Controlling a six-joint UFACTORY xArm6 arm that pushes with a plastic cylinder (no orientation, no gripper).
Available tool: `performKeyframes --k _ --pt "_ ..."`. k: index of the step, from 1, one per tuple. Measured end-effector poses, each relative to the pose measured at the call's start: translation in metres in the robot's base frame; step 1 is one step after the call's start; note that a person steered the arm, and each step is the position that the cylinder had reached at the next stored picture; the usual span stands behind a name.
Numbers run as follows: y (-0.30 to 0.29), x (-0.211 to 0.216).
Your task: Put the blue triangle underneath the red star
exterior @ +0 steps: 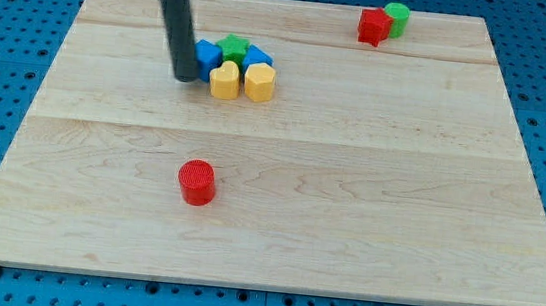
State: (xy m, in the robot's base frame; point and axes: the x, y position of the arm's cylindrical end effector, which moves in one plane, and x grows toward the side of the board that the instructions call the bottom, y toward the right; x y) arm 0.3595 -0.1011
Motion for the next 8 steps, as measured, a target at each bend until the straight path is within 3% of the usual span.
performKeyframes --k 2,4,6,8 --pt "0.048 -0.009" --pt "0.076 -0.048" --pt "0.156 -0.051" --pt "0.178 -0.034"
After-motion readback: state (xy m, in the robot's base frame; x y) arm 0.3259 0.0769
